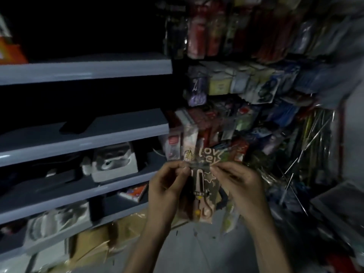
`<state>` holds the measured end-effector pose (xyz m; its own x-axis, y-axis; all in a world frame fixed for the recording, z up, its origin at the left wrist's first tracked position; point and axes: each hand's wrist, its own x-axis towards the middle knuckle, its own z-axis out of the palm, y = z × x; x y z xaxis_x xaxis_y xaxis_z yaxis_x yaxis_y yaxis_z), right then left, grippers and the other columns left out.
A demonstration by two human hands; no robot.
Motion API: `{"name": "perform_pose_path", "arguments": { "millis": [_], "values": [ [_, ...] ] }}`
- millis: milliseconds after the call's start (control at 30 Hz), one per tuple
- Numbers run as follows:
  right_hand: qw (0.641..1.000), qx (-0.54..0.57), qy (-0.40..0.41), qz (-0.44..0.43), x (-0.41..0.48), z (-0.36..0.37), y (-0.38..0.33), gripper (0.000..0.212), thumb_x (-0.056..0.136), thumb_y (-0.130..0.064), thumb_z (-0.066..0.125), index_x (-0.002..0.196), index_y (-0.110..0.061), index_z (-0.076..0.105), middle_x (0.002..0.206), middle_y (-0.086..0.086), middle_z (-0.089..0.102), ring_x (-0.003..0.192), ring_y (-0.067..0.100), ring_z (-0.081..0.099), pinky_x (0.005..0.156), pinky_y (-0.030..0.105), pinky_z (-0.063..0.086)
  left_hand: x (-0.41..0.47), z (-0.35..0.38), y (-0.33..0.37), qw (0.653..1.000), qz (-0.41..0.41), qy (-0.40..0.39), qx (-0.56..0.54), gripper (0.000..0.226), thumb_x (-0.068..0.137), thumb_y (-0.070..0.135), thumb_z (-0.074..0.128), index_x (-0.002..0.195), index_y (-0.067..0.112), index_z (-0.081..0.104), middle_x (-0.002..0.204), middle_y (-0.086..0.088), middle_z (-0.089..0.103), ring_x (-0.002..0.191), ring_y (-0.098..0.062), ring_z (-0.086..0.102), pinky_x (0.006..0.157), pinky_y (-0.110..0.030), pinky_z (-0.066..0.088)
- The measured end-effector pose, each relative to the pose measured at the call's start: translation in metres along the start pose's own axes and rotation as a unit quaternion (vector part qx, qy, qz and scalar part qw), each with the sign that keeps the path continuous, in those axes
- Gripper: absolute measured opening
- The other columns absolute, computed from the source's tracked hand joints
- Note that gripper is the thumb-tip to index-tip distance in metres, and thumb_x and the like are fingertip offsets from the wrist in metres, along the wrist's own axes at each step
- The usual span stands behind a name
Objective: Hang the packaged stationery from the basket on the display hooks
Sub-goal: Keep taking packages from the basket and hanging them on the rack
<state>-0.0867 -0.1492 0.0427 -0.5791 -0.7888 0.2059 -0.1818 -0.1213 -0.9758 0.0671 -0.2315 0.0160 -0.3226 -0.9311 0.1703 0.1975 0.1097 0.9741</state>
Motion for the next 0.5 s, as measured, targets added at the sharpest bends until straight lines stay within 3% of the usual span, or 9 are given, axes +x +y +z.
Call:
{"name": "perform_pose_path", "arguments": {
  "millis": [100, 233, 500],
  "values": [
    [1.0, 0.004, 0.027, -0.003, 0.035, -0.035, 0.015, 0.007, 0.09, -0.015, 0.077, 0.094, -0.019, 0.081, 0.091, -0.005, 0.08, 0.089, 0.008, 0.075, 0.073, 0.018, 0.054, 0.022, 0.046, -0.011, 1.0, -0.006, -0.012, -0.001, 0.011, 0.091, 0.03, 0.07, 0.095, 0.022, 0.077, 0.096, -0.007, 0.077, 0.096, -0.028, 0.073, 0.087, -0.045, 0.058],
    [1.0, 0.005, 0.015, -0.001, 0.08, -0.074, 0.03, 0.009, 0.091, -0.015, 0.077, 0.097, -0.02, 0.081, 0.093, -0.006, 0.08, 0.092, 0.009, 0.075, 0.078, 0.021, 0.058, 0.046, 0.086, -0.027, 1.0, -0.009, -0.014, 0.003, 0.013, 0.099, 0.015, 0.067, 0.109, 0.015, 0.075, 0.102, -0.004, 0.078, 0.099, -0.024, 0.075, 0.09, -0.043, 0.061],
    [0.999, -0.021, -0.021, 0.022, 0.167, -0.097, 0.064, 0.009, 0.092, -0.017, 0.077, 0.096, -0.024, 0.08, 0.093, -0.009, 0.08, 0.094, 0.007, 0.075, 0.081, 0.023, 0.058, 0.115, 0.123, -0.048, 0.998, 0.0, -0.009, 0.062, 0.024, 0.095, 0.029, 0.065, 0.097, 0.006, 0.072, 0.091, -0.012, 0.075, 0.087, -0.039, 0.07, 0.075, -0.054, 0.058]
  ]
}}
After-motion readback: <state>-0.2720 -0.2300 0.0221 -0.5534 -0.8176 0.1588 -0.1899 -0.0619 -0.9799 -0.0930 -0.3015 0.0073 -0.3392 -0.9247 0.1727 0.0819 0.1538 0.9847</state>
